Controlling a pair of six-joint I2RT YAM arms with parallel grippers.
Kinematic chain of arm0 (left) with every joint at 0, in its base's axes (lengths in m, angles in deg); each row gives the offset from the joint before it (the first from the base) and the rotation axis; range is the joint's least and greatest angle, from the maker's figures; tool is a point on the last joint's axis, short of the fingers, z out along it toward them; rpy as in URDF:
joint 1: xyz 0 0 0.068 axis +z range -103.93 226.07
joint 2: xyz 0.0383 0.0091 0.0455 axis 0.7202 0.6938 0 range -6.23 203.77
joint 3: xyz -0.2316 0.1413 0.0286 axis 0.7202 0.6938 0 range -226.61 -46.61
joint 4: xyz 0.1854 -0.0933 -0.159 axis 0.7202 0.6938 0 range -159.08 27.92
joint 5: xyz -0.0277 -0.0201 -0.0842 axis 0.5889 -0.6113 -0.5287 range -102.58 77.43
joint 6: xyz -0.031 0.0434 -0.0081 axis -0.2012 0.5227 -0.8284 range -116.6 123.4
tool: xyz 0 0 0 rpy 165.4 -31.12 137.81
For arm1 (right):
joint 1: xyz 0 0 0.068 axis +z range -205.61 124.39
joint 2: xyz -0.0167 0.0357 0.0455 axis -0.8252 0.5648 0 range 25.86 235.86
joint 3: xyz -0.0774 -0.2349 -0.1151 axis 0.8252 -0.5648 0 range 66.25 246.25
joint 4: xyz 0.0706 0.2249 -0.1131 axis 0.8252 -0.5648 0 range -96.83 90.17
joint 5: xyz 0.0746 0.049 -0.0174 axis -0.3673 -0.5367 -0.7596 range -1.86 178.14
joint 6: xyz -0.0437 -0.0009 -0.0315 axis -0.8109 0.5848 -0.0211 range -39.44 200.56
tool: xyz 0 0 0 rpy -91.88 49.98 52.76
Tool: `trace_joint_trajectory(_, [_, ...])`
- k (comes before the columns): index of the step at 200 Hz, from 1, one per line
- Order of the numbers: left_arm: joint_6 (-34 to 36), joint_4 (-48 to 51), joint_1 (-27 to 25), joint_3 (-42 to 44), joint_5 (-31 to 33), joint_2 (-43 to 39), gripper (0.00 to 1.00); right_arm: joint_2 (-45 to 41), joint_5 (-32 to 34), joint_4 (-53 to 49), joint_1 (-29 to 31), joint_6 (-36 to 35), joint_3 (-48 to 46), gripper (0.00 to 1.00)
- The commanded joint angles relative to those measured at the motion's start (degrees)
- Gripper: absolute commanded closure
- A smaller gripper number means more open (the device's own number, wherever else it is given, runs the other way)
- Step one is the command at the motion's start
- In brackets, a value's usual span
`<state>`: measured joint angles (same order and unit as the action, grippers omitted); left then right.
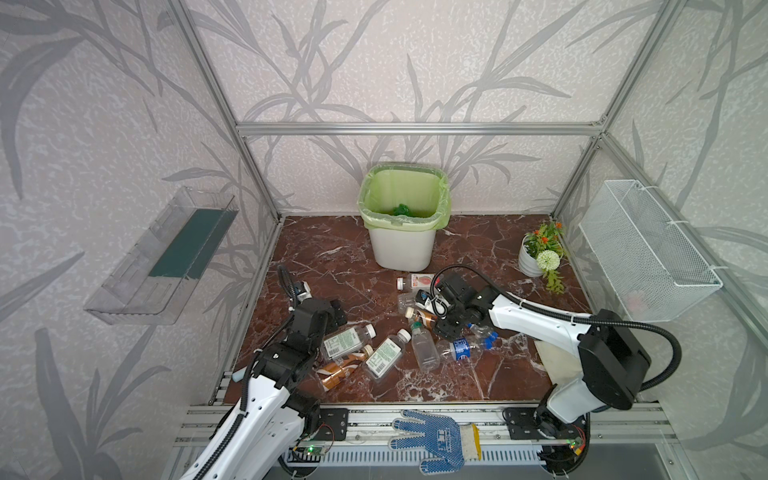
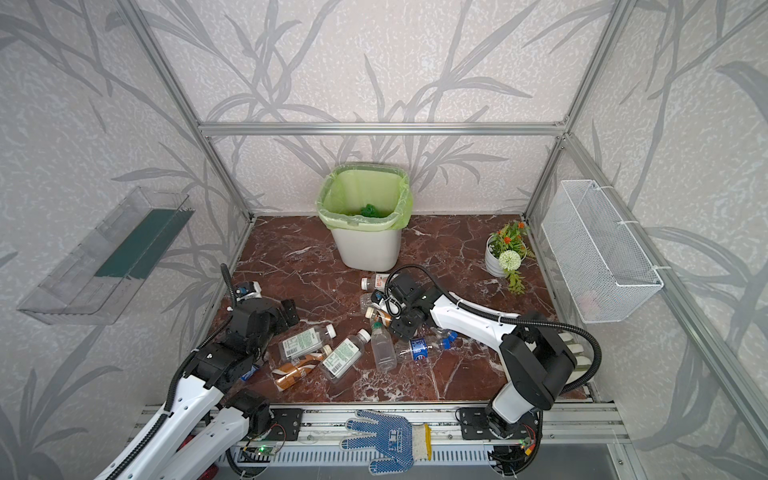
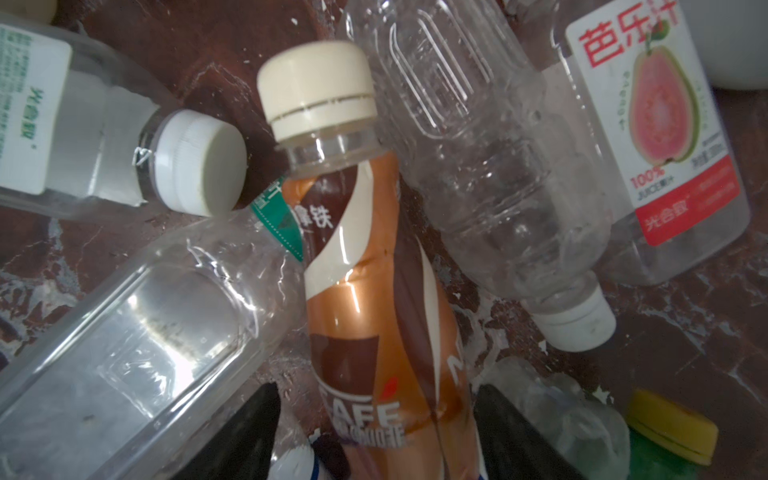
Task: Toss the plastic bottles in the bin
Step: 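Grasp the brown coffee bottle with the right gripper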
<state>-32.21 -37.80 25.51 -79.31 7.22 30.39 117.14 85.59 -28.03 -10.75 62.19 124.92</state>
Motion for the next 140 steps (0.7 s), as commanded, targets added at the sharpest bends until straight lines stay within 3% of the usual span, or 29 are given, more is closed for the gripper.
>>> trace_joint_trajectory(1, [-0.42, -0.18, 0.34, 0.94, 0.27, -0.33, 0.01, 1.62, 1.28, -3.16, 0.88, -1.59, 2.61, 0.24])
trace_joint_trajectory(83, [-0.31, -1.18, 0.51, 2.2, -0.47, -0.02, 0.01, 6.19, 4.77, -6.21, 1.63, -1.72, 6.34, 0.26])
trace_joint_trajectory(140, [-0.25, -1.61, 0.69, 2.36, -0.81, 0.36, 0.01, 8.55, 5.17, -6.67, 1.89, -1.8, 7.15, 0.37])
